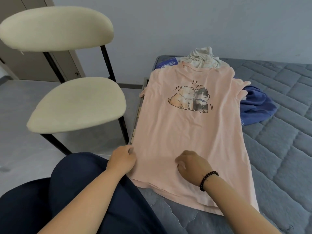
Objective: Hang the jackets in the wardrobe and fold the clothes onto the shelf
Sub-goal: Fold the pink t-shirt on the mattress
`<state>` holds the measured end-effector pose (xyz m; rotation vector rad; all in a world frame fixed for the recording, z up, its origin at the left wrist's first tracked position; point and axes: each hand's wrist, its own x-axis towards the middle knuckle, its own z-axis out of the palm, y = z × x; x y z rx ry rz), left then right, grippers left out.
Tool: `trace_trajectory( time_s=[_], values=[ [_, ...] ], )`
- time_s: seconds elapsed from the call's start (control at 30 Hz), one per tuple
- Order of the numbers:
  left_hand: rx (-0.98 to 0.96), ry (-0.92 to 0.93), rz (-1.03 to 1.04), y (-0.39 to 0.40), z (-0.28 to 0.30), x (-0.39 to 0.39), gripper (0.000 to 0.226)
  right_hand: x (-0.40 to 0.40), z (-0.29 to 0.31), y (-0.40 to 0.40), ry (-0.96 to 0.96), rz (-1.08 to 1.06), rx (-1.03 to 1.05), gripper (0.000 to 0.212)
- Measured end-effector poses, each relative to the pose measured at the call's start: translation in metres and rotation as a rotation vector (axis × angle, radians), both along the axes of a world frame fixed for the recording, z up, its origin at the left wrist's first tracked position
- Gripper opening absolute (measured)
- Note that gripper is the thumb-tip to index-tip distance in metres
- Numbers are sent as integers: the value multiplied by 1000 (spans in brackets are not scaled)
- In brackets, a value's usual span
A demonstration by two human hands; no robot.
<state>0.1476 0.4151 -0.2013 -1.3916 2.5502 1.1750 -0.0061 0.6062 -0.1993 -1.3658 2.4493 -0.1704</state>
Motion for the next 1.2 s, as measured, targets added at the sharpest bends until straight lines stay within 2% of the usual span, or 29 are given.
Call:
trace_trajectory(
  time_s=[0.07, 0.13, 0.33, 0.43, 0.57, 0.67, 0.77, 0.9, 0.97, 1.07, 1.2],
  values=[
    [146, 96, 67, -6, 2, -17, 30, -11, -7, -16, -2, -21, -43, 34],
    [193, 154, 117, -16, 1, -36, 44, -21, -14, -35, 0, -48, -44, 45],
    [308, 229, 262, -70, -32, -116, 46, -56, -36, -113, 72, -144, -41, 61],
    [376, 287, 329, -99, -46, -157, 45, -80, -42, -157, 89, -182, -90, 77],
    [639, 385, 454, -147, -58, -202, 47, -120, -46, -221, 137, -219, -155, 57],
    [958, 506, 496, -176, -68, -216, 48, -150, -45, -264, 185, -236, -208, 46],
    [1099, 680, 529, -201, -84, -235, 49, -190, -36, -305, 83, -349, -245, 33],
    [1191, 812, 587, -229, -91, -267, 54, -237, -28, -341, -98, -640, -307, 19],
    [1244, 874, 596, -239, -94, -279, 54, -243, -38, -346, -130, -731, -385, 11],
    [1339, 980, 542, -253, -99, -296, 52, -238, -52, -343, -168, -770, -530, 16],
    [1349, 1005, 579, -271, -113, -311, 43, -250, -54, -348, -580, -902, -815, 19]
  ],
)
